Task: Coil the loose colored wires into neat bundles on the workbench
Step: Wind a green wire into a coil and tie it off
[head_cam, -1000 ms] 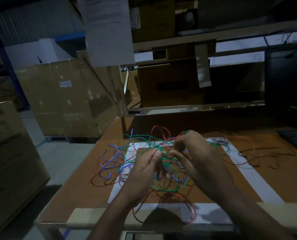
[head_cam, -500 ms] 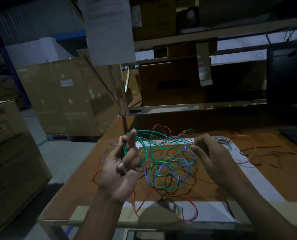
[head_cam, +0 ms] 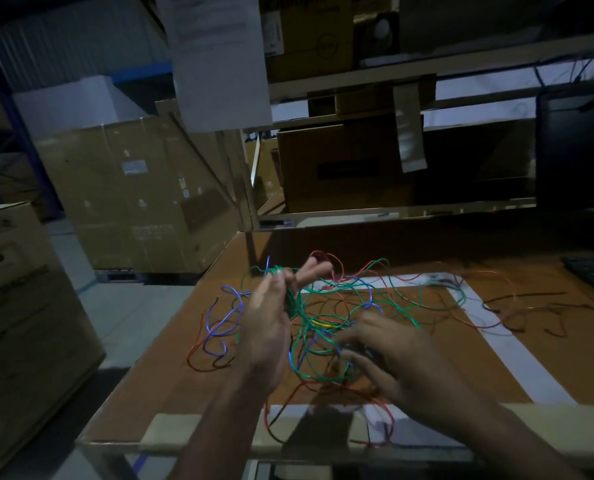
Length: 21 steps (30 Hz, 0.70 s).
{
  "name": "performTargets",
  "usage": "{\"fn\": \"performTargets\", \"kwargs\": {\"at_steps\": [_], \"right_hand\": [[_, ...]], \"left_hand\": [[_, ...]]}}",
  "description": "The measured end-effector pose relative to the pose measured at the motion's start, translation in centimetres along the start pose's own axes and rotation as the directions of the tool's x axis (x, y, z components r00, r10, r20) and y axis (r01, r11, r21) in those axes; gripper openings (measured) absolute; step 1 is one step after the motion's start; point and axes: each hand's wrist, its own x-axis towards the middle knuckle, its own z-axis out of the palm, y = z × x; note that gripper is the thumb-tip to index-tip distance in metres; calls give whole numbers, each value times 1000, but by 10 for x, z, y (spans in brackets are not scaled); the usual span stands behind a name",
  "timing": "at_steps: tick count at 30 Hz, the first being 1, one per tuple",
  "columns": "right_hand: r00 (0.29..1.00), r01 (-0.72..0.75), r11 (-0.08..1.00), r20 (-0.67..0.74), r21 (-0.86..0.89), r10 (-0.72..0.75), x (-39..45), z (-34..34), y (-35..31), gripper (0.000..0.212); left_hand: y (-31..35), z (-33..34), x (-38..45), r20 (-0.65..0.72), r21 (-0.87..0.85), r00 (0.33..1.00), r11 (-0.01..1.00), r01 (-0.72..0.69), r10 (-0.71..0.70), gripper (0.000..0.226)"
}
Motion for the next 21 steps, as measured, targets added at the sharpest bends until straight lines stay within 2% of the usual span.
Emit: {"fn": "performTargets", "kwargs": {"at_steps": [4,6,8,11,14,16,18,19,21], "right_hand": [[973,-8,1000,-229,8,10,11,-10,-1,15],[946,-45,999,-321,12,46,16,-14,1,16],[927,-88,996,-366,-6,79,22,-18,6,26],[915,-135,990,-387,-26,115,29,-24,17,41],[924,-137,991,-360,8,130,32,-29,26,50],[937,-159,986,-322,-47,135,33,-31,31,48],[946,-202,964,-288,-172,147,31,-35,39,48],[952,-227,949,-257,-221,168,29,-36,46,48],[963,-252,930,-165,-269,213,22,-35,58,48]], "left_hand": [[-13,7,-9,68,328,997,945,-1,-22,32],[-17,10,-15,113,392,992,920,14,-63,33],[-20,9,-17,128,375,985,925,56,-112,35],[-16,7,-16,197,215,957,962,171,-214,34],[-3,4,-16,289,-90,916,944,317,-280,28],[3,0,-13,356,-351,901,859,374,-246,26],[9,-9,-7,430,-576,889,712,403,-156,34],[11,-16,-3,440,-649,890,645,404,-115,37],[16,-28,2,403,-726,913,582,366,-71,38]]}}
